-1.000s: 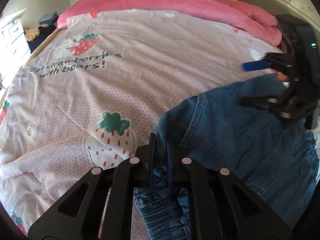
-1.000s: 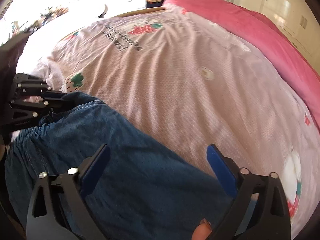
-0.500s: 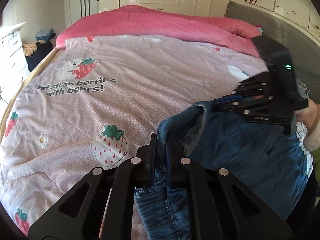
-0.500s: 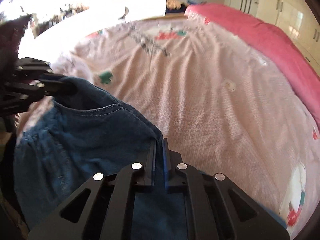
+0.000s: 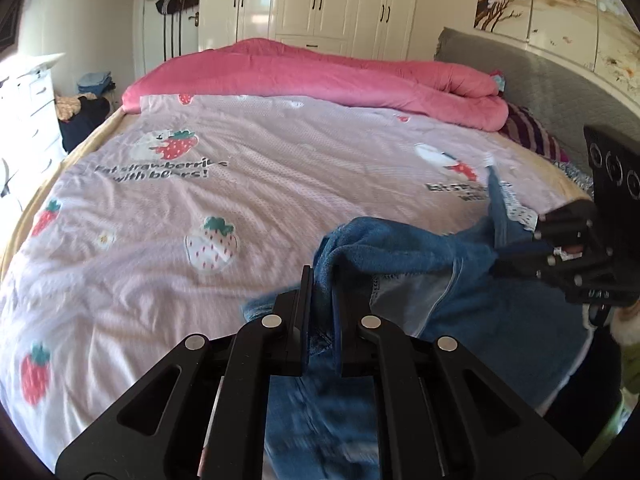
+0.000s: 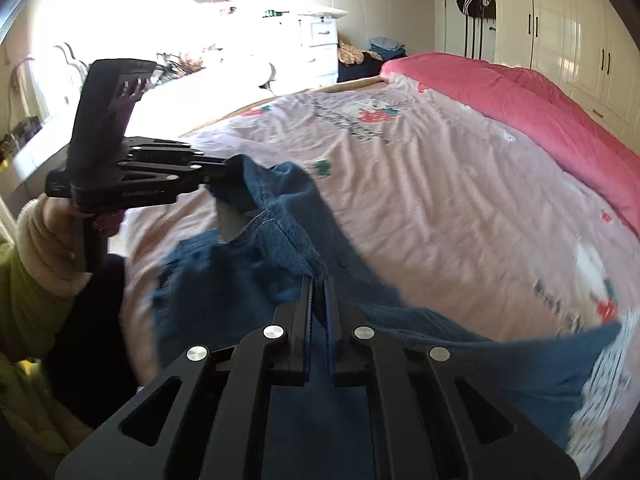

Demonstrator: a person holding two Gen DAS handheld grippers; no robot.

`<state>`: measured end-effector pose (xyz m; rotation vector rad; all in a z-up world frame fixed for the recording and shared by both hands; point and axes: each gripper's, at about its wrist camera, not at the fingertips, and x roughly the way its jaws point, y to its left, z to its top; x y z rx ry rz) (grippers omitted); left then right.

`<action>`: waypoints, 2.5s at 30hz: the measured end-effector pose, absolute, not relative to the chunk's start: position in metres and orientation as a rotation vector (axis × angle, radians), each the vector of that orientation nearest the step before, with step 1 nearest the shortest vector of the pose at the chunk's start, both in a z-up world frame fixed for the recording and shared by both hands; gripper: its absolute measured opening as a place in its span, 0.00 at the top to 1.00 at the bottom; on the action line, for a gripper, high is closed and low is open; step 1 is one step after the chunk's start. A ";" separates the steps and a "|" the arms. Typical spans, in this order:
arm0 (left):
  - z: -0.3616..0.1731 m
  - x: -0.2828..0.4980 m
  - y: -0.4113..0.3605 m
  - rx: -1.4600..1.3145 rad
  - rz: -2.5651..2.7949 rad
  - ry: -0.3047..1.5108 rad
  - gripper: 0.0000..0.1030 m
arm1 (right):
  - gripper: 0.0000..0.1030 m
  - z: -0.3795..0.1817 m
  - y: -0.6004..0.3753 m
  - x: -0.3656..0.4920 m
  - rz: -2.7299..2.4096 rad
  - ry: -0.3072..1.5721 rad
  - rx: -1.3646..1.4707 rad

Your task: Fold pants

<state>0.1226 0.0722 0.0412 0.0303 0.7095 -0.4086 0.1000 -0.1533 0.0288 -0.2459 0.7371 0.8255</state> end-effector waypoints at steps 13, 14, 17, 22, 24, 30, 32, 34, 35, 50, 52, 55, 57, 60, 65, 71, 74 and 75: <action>0.019 0.050 0.077 0.090 -0.403 0.774 0.97 | 0.95 -0.006 -0.143 0.024 0.831 0.802 -0.184; 0.017 0.047 0.077 0.091 -0.402 0.780 0.97 | 0.95 -0.010 -0.142 0.022 0.824 0.809 -0.176; 0.014 0.041 0.078 0.106 -0.402 0.790 0.97 | 0.95 -0.024 -0.141 0.016 0.801 0.843 -0.154; 0.016 0.030 0.079 0.122 -0.393 0.787 0.97 | 0.95 -0.033 -0.138 0.005 0.785 0.862 -0.124; 0.028 0.026 0.076 0.125 -0.371 0.740 0.97 | 0.95 -0.027 -0.138 0.002 0.797 0.838 -0.092; 0.015 0.035 0.079 0.124 -0.355 0.785 0.97 | 0.95 -0.028 -0.132 -0.001 0.801 0.845 -0.121; 0.007 0.031 0.079 0.125 -0.357 0.805 0.97 | 0.95 -0.036 -0.129 -0.003 0.792 0.869 -0.143; 0.000 0.026 0.079 0.136 -0.364 0.810 0.95 | 0.95 -0.044 -0.126 -0.003 0.778 0.895 -0.169; -0.002 0.024 0.079 0.139 -0.366 0.810 0.95 | 0.94 -0.047 -0.125 -0.003 0.776 0.903 -0.174; 0.018 0.005 0.096 0.095 -0.346 0.806 0.69 | 0.85 -0.058 -0.128 -0.002 0.776 0.920 -0.117; 0.032 0.003 0.092 0.087 -0.352 0.774 0.69 | 0.79 -0.058 -0.128 -0.004 0.791 0.918 -0.114; 0.054 0.002 0.080 0.083 -0.384 0.714 0.64 | 0.75 -0.059 -0.127 -0.007 0.798 0.914 -0.113; 0.064 0.005 0.067 0.085 -0.412 0.685 0.63 | 0.74 -0.059 -0.128 -0.007 0.804 0.916 -0.102; 0.059 0.022 0.038 0.076 -0.460 0.705 0.63 | 0.70 -0.056 -0.129 -0.007 0.814 0.923 -0.089; 0.012 0.045 0.011 0.086 -0.501 0.838 0.75 | 0.65 -0.049 -0.140 -0.013 0.818 0.926 -0.069; -0.033 0.053 0.017 0.076 -0.459 0.927 0.78 | 0.60 -0.032 -0.166 -0.018 0.811 0.891 0.008; -0.028 0.051 0.011 0.109 -0.449 0.916 0.78 | 0.57 -0.021 -0.182 -0.015 0.785 0.862 0.055; -0.024 0.049 0.011 0.105 -0.448 0.914 0.78 | 0.56 -0.017 -0.189 -0.013 0.774 0.852 0.071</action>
